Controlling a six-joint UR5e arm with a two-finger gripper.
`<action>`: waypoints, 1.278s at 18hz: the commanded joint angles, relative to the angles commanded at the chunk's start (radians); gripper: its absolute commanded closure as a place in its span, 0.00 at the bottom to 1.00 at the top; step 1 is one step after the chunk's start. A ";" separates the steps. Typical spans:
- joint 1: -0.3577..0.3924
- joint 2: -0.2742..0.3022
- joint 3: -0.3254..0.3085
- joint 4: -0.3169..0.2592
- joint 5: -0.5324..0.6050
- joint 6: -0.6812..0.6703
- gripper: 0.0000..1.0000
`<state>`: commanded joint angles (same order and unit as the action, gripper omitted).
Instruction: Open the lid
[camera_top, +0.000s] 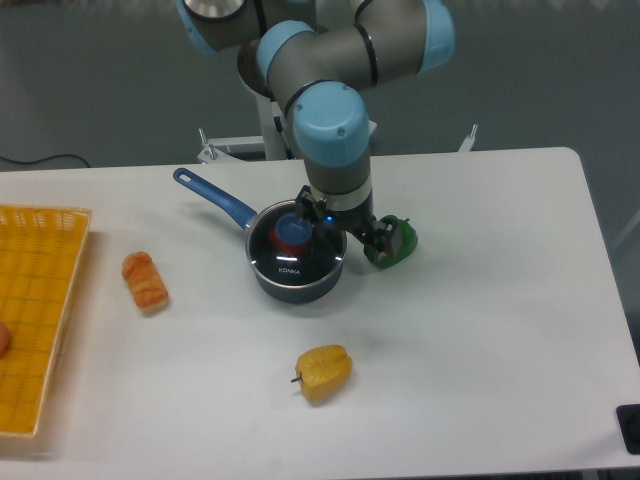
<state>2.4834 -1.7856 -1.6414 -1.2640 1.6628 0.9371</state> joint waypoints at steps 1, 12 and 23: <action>0.008 0.000 0.000 0.002 0.000 0.014 0.00; 0.262 0.017 0.003 0.000 -0.020 0.288 0.00; 0.445 0.049 0.000 -0.011 -0.077 0.632 0.00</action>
<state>2.9282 -1.7365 -1.6413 -1.2747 1.5862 1.5690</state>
